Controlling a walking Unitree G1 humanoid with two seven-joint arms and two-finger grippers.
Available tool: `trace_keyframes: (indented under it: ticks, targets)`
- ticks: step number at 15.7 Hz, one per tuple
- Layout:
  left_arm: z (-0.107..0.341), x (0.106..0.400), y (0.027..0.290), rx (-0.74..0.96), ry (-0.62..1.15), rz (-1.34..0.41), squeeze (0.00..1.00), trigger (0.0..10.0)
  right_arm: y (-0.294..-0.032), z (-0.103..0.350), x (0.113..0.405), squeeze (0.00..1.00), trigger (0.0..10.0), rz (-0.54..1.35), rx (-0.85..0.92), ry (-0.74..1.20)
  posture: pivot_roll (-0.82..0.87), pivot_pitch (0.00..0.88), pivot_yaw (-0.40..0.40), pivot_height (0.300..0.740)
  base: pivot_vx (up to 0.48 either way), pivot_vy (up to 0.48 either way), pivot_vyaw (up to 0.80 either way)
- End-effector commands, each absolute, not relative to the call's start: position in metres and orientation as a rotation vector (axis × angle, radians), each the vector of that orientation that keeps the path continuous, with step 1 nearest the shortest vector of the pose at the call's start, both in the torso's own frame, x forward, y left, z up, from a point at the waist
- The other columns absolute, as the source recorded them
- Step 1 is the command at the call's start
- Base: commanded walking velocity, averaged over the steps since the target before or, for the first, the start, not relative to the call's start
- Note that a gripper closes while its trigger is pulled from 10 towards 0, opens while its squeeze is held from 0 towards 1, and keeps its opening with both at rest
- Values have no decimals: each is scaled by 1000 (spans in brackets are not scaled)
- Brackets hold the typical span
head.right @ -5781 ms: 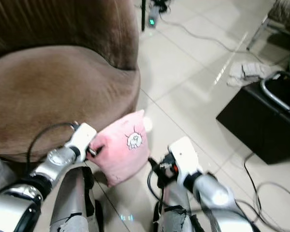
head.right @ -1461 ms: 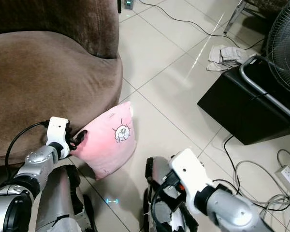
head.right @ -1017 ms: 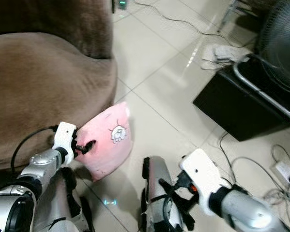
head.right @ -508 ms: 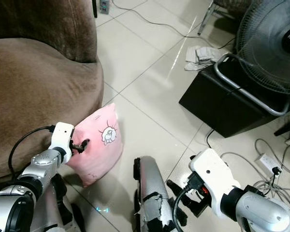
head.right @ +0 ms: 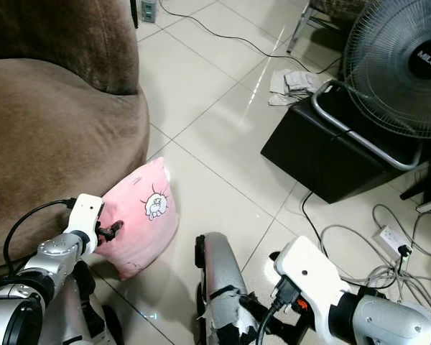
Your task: Move the pillow to the sofa from floor
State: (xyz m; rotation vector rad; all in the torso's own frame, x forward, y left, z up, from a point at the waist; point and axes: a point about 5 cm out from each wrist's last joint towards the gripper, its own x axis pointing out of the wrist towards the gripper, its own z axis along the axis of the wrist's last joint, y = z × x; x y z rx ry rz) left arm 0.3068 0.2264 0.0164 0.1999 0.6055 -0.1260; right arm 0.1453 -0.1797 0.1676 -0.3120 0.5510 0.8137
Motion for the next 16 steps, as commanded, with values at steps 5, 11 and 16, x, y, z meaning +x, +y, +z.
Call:
trace_keyframes:
  ticks: [5, 11, 16]
  targets:
    - [4, 295, 225, 186, 674, -154, 0, 0, -188, 170, 144, 0, 10000, 849, -263, 548, -472, 248, -194, 558, 0, 0, 0]
    - [3, 293, 228, 178, 677, -163, 0, 0, -188, 170, 143, 0, 10000, 851, -253, 543, -469, 245, -189, 558, 0, 0, 0]
    - [2, 291, 230, 191, 680, -165, 0, 0, -187, 169, 142, 0, 10000, 843, -256, 543, -468, 242, -188, 558, 0, 0, 0]
